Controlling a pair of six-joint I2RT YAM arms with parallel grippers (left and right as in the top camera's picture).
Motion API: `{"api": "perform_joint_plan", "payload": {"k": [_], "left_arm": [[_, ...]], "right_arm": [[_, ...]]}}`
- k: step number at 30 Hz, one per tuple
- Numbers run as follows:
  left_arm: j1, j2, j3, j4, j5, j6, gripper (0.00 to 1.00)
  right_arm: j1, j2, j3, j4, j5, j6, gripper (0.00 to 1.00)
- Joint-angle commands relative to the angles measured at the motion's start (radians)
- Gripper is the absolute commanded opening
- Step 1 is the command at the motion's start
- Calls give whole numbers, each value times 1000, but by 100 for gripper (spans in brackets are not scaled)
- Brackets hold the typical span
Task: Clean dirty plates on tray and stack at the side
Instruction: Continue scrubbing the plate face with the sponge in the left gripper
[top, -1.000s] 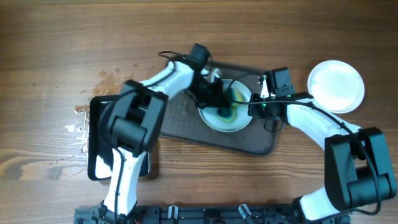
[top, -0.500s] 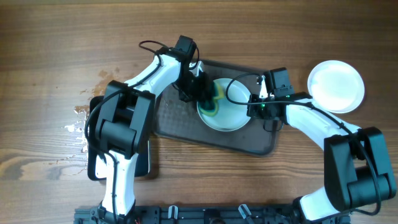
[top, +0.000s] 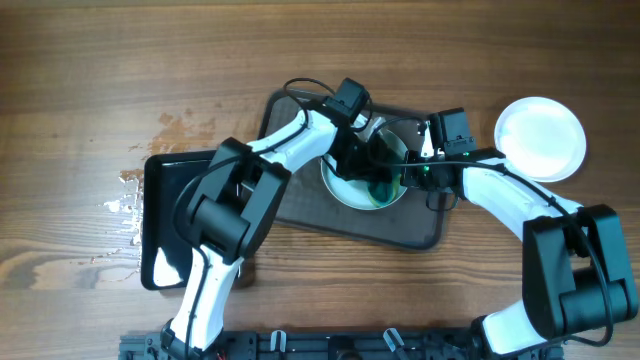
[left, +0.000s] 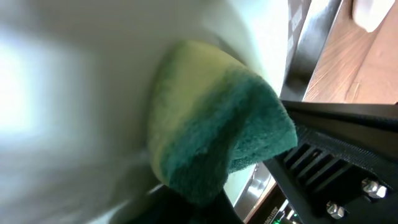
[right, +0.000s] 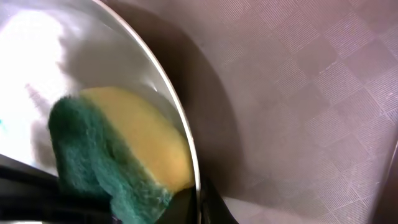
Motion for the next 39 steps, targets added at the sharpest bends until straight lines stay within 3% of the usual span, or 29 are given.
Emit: {"api": "perform_joint_plan", "payload": {"k": [1,6,10,15,17,19,27,33,39], "left_arm": [[106,35,-16,23,-53,3,4],[255,35,-16,39,-53,24,4],[281,35,-16,-22,-59,24,4],[275,35,-16,-241,-204,8,4],[264,35,-16,-369,-197,99,4],[250,35,-16,-392,-183,160,4],[190,35,-16,-120,-163,89,4],[150,35,-16,74,11,92,4],[106,35,-16,132,117,95,4]], "right_arm": [[5,11,-21,-15,25,-12,4],[5,11,-21,-20,25,-21,4],[5,11,-21,-21,26,-22,4],[5,11,-21,-28,26,-37,4],[5,11,-21,-29,30,-36,4],[5,11,-21,-29,30,-36,4],[5,11,-21,-35,30,-35,4],[5,11,-21,-43,30,-36,4],[5,11,-21,-45,33,-36,4]]}}
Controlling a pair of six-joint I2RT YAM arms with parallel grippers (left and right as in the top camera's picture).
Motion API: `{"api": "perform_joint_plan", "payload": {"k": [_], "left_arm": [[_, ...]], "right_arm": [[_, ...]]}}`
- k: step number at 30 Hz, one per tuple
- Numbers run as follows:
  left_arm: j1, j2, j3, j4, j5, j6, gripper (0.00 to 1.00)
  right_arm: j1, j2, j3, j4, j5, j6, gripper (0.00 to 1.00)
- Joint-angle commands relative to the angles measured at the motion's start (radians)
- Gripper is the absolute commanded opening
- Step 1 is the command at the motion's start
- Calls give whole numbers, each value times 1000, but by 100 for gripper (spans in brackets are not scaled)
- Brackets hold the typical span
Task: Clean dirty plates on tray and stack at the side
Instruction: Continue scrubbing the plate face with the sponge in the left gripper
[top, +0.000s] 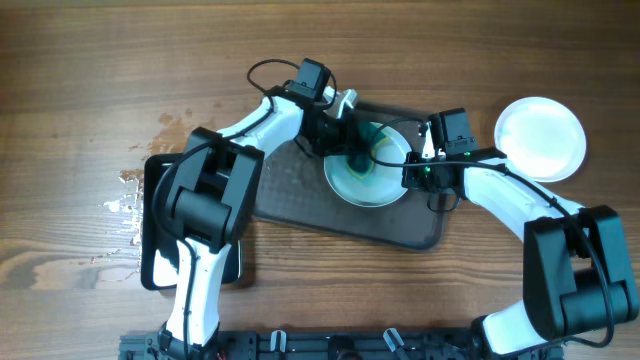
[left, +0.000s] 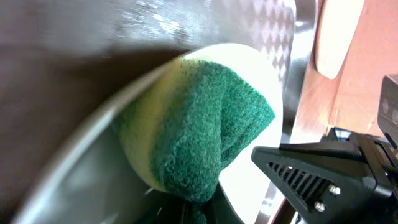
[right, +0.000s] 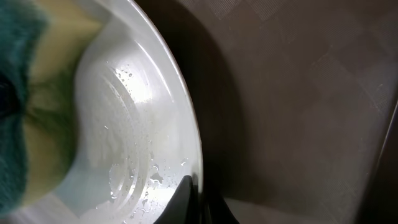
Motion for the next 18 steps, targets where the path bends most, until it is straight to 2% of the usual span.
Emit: {"api": "perform_joint_plan", "payload": {"k": [1,6,10,18], "left_arm": [[-38,29,-6,11,105,2,4],[-69,29,-6,5,229,-2,4],[-48,29,-6,-24,111,-33,4],[110,29,-6,-47,68,-28,4]], "right_arm": [[9,14,-21,-22,29,-25,4],[9,14,-21,-22,29,-25,4],[9,14,-21,-25,29,-25,4],[9,14,-21,-30,29,-25,4]]}}
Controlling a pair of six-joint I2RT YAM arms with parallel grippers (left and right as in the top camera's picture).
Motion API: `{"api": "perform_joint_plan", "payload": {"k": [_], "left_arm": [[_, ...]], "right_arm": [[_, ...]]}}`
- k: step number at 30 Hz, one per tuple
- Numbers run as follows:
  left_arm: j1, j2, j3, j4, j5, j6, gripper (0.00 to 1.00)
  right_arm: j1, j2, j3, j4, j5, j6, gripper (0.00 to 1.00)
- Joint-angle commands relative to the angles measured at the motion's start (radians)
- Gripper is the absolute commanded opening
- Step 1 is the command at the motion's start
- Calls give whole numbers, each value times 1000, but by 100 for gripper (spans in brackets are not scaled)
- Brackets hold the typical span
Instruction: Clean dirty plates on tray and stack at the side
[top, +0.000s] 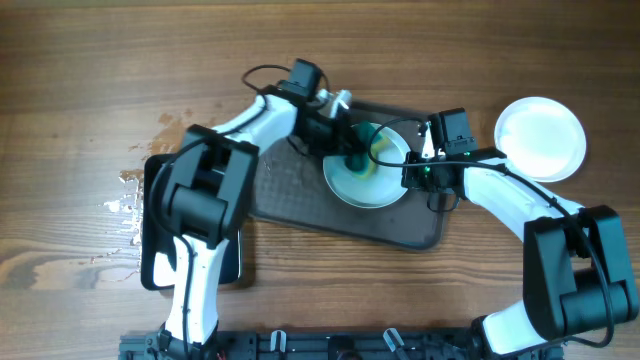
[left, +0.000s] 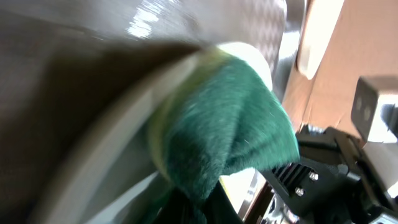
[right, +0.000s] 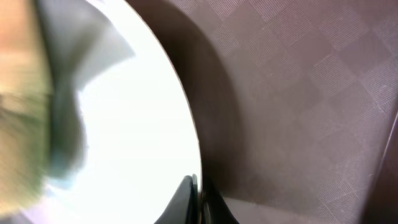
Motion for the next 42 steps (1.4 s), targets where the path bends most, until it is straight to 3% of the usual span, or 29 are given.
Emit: {"api": "perform_joint_plan", "payload": {"k": [1,6,10,13,19,27,36,42], "left_arm": [[65,14,-5,-32,-36,-3,4],[71,-26,-5,-189,-257,-1,4],[50,-164,-5,-274,-393,24,4],[23,-352,-5,-323,-559,-32,4],[33,-493,-5,-413,-673,-131,4],[112,-494,-5,-541,-768,-190,4],[262,-493,-6,-608,-771,-188,4],[296,-492,-6,-627,-772,-158,4]], "right_arm": [[9,14,-21,-30,29,-25,4],[9,14,-21,-30,29,-24,4],[9,14,-21,-21,29,-24,4],[9,14,-21,-17,29,-22,4],[9,11,1,-30,29,-26,4],[11,-235,186,-138,125,-106,5],[36,-431,188,-243,363,-266,5],[203,-431,188,-193,600,-520,5]]}}
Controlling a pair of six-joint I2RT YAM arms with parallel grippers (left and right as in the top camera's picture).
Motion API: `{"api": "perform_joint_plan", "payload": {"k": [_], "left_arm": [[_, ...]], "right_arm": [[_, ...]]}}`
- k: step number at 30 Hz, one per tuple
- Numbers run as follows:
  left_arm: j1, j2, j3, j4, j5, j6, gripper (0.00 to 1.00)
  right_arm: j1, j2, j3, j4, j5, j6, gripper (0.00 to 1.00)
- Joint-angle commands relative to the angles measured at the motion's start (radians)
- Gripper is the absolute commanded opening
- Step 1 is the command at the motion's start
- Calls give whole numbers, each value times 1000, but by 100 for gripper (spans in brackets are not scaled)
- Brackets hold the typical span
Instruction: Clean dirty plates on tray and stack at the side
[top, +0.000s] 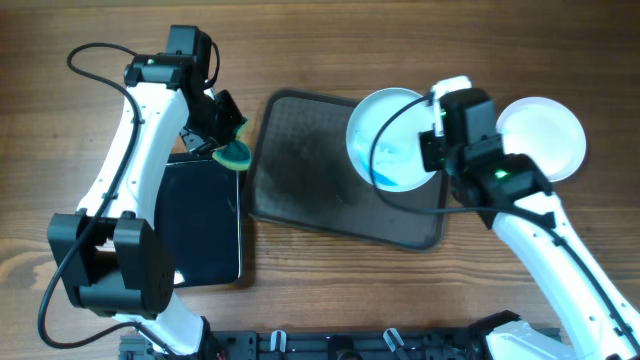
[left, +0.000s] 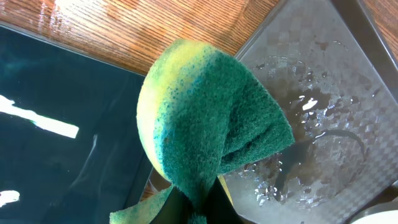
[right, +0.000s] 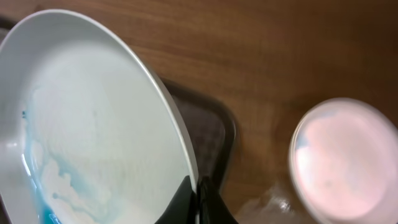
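A white plate (top: 392, 140) with a blue soapy smear (right: 43, 186) hangs tilted above the right end of the dark tray (top: 320, 190). My right gripper (top: 437, 136) is shut on its rim (right: 198, 198). A second white plate (top: 543, 138) lies on the table to the right, blurred in the right wrist view (right: 348, 162). My left gripper (top: 224, 138) is shut on a folded yellow-green sponge (left: 211, 118), held over the tray's left edge (left: 323, 124), beside the black basin (top: 195, 220).
The tray's surface is wet with puddles (left: 311, 155). Pale spill marks (top: 125, 205) lie on the wooden table left of the black basin. Cables trail from both arms above the table.
My left gripper has left the plate with the sponge and now hangs at the tray's left edge. The right gripper has raised the plate off the tray and tilted it.
With my right gripper shut on the plate's rim on the tray, my left gripper pressed the sponge at the plate's near side, then its far side, then its far-left rim. Now the sponge is away to the left and the plate is lifted.
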Motion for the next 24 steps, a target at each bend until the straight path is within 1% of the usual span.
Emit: {"api": "perform_joint_plan", "payload": {"k": [1,5,8,10,12,15,19,24], "left_arm": [[6,3,3,0,-10,17,4],[6,11,3,4,-10,31,4],[6,11,3,5,-10,31,4],[6,11,3,5,-10,31,4],[6,11,3,5,-10,31,4],[6,11,3,5,-10,31,4],[6,11,3,6,-10,31,4],[6,11,3,6,-10,31,4]], "right_arm": [[111,-23,13,28,244,-205,4],[213,-23,13,56,443,-403,5],[274,-23,13,105,584,-607,4],[312,-22,13,174,690,-727,5],[369,-11,12,249,805,-879,4],[452,22,12,311,875,-1023,4],[523,77,12,384,899,-1085,4],[533,121,12,388,919,-1088,4]]}}
